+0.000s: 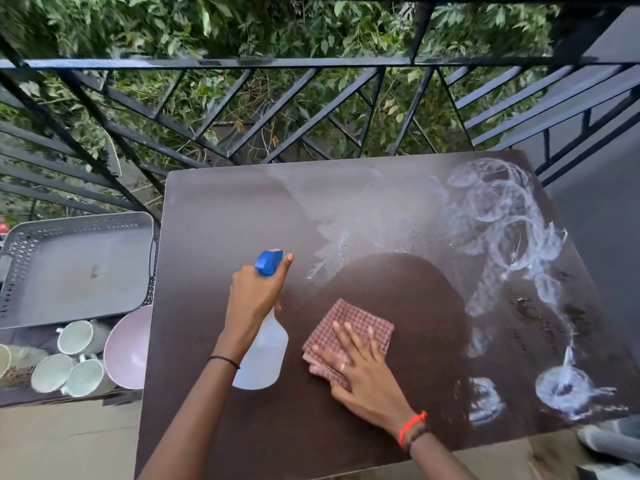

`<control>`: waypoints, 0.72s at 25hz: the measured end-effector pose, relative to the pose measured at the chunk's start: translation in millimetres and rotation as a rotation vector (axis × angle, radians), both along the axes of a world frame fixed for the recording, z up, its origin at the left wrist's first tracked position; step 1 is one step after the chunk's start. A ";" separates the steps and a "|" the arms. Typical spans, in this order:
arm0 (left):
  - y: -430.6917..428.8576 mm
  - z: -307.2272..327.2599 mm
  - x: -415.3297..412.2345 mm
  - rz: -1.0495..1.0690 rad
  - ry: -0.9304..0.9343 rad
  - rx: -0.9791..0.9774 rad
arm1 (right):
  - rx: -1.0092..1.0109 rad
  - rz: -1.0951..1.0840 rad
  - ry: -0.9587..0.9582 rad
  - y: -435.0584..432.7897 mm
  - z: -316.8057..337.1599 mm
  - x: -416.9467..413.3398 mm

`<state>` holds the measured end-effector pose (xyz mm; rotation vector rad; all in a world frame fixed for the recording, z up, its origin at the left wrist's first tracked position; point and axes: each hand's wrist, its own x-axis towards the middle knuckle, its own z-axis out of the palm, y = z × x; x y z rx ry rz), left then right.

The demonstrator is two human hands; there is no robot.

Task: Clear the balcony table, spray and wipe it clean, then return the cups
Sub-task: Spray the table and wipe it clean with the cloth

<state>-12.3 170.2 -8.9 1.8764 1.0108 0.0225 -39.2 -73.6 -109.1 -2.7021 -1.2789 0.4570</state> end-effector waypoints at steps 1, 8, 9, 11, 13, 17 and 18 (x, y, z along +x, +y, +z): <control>2.3 -1.5 2.2 0.003 -0.002 -0.003 | -0.010 -0.014 -0.012 -17.4 -0.3 -2.8; 4.3 -7.6 10.5 -0.075 0.042 0.025 | -0.120 -0.272 -0.031 -73.9 0.9 79.1; 3.3 -8.8 12.2 -0.106 0.052 0.033 | -0.110 -0.307 -0.012 -68.5 0.9 90.2; -0.8 -10.8 17.2 -0.156 0.059 0.041 | -0.092 -0.358 0.015 -58.0 -0.1 104.4; -6.4 -13.5 25.8 -0.188 0.053 0.050 | -0.084 -0.391 0.017 -52.0 -4.4 110.5; -11.4 -13.3 57.9 -0.225 0.065 0.083 | -0.007 -0.428 -0.049 -46.9 -15.7 112.4; -12.0 -14.0 66.1 -0.231 0.073 0.098 | -0.002 -0.428 -0.063 -45.8 -17.2 112.8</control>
